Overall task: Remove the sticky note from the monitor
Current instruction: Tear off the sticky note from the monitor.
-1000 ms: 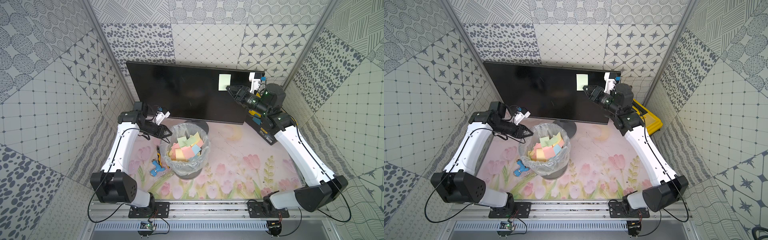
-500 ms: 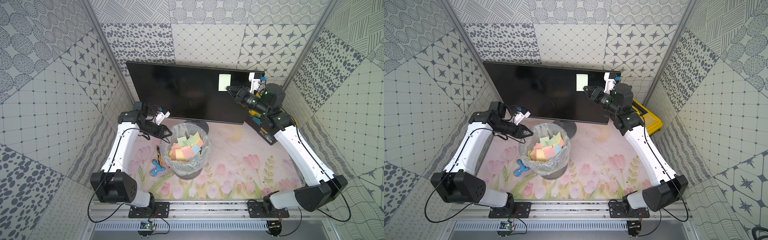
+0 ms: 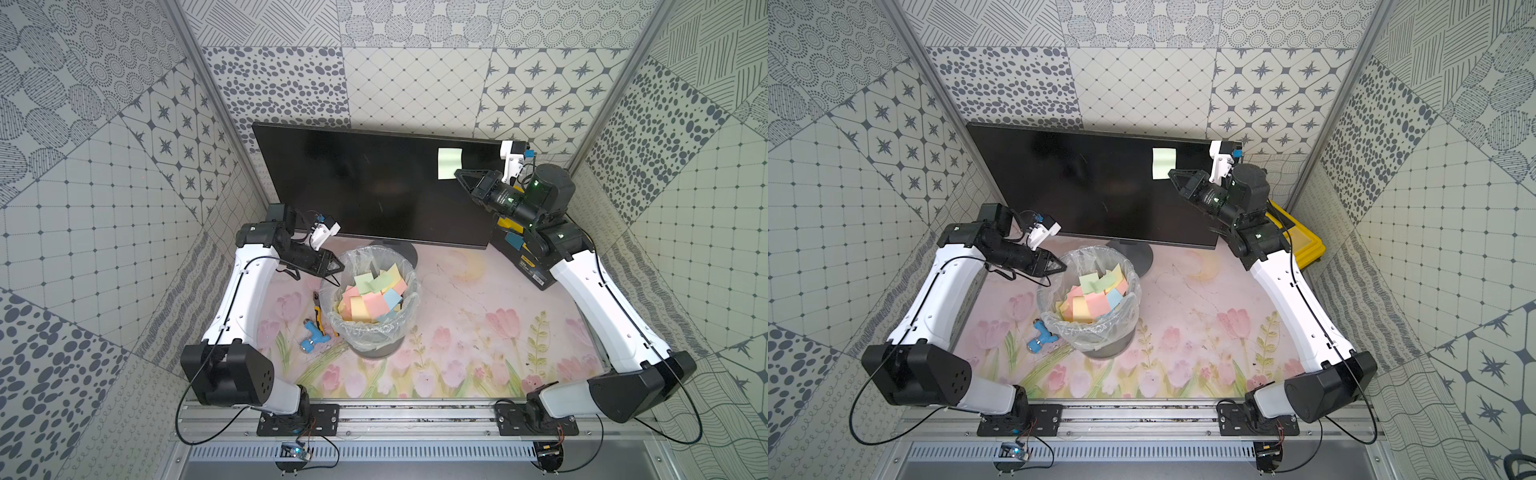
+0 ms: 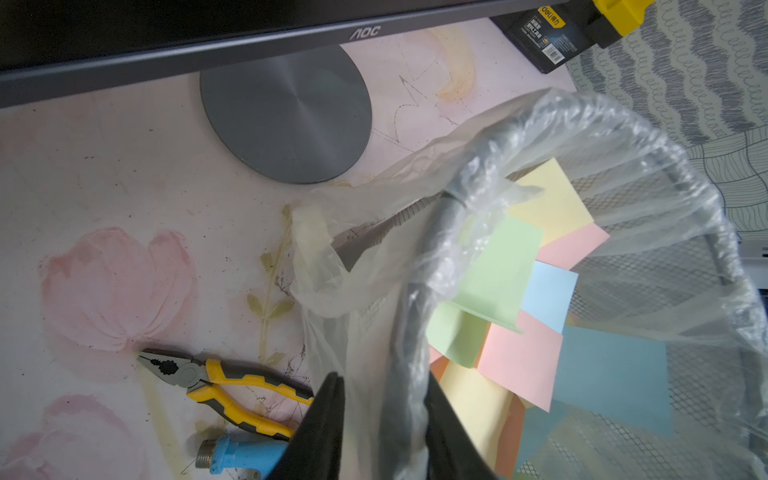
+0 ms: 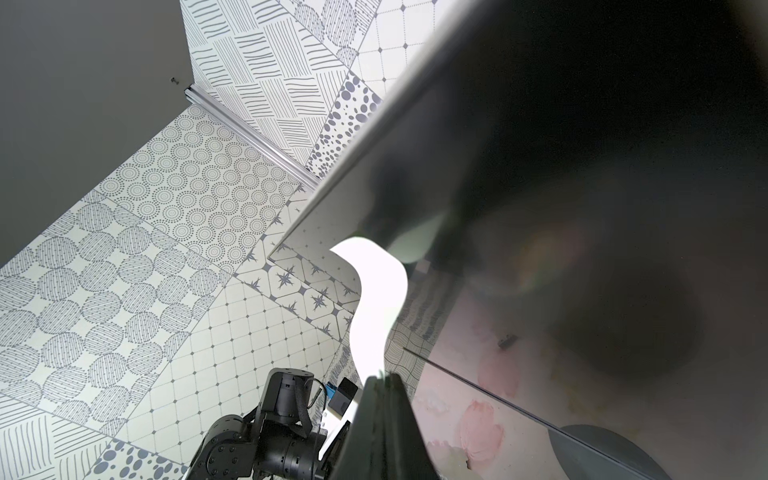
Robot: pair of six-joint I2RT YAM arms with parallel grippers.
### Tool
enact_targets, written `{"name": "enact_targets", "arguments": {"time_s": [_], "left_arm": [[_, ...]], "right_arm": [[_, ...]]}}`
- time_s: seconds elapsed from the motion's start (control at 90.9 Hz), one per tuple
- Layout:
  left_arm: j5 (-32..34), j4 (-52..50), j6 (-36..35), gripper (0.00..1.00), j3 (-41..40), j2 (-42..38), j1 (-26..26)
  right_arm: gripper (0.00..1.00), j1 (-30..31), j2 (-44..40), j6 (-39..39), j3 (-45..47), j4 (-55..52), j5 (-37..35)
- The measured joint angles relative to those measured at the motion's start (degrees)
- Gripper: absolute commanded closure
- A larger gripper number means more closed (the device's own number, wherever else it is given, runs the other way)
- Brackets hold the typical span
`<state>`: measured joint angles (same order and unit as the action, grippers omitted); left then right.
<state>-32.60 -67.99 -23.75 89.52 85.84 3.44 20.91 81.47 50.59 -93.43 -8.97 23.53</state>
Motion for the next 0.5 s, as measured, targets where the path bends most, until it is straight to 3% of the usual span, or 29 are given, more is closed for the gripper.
{"name": "enact_targets", "arguments": {"time_s": [0.495], "left_arm": [[0.0, 0.0, 0.0, 0.67, 0.0, 0.0, 0.0]], "right_arm": [[1.00, 0.4, 2.0, -0.6, -5.0, -0.7, 0.9]]}}
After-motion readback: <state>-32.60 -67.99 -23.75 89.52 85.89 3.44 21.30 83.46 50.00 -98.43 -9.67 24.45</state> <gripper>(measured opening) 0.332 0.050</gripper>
